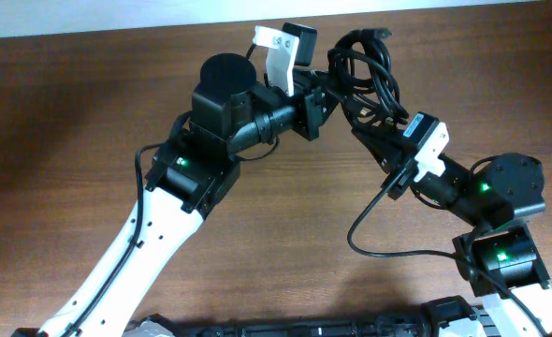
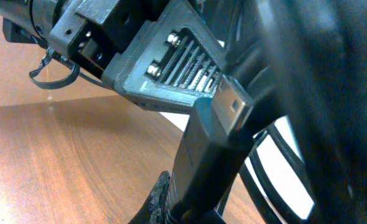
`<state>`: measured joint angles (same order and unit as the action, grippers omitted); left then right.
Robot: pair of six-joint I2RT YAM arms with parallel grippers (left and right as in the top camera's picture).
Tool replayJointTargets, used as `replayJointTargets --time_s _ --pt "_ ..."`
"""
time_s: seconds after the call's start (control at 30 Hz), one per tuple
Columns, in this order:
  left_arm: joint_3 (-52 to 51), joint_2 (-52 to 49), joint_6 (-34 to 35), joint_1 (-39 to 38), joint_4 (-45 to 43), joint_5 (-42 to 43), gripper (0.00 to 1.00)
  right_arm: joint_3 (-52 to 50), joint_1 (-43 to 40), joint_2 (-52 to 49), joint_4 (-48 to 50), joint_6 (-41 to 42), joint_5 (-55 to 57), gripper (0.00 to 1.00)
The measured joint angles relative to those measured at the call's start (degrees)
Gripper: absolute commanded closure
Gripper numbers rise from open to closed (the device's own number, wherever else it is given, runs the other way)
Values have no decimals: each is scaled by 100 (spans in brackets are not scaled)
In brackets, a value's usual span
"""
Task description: Untangle cables
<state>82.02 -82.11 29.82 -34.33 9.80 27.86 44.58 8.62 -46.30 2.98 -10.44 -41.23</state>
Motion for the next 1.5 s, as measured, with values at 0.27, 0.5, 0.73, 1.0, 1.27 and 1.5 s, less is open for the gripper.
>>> replayJointTargets --time_s 0.27,0.5,0.73,1.0,1.27,1.5 --pt "-7 0 1097 -66 7 -280 100 28 0 0 -212 -4 -20 96" --pt "-28 0 1329 -83 4 -345 100 44 0 0 -315 -7 -17 81" --pt "-33 11 1377 79 -48 -979 100 50 0 -4 -907 7 50 1" --pt "-33 11 1377 249 11 -1130 100 50 4 -4 -896 4 68 1" --pt "-33 11 1325 249 323 -1137 100 50 4 -4 -144 -2 -520 1" --pt "-33 11 1130 249 321 -981 100 50 4 -4 50 2 -361 1"
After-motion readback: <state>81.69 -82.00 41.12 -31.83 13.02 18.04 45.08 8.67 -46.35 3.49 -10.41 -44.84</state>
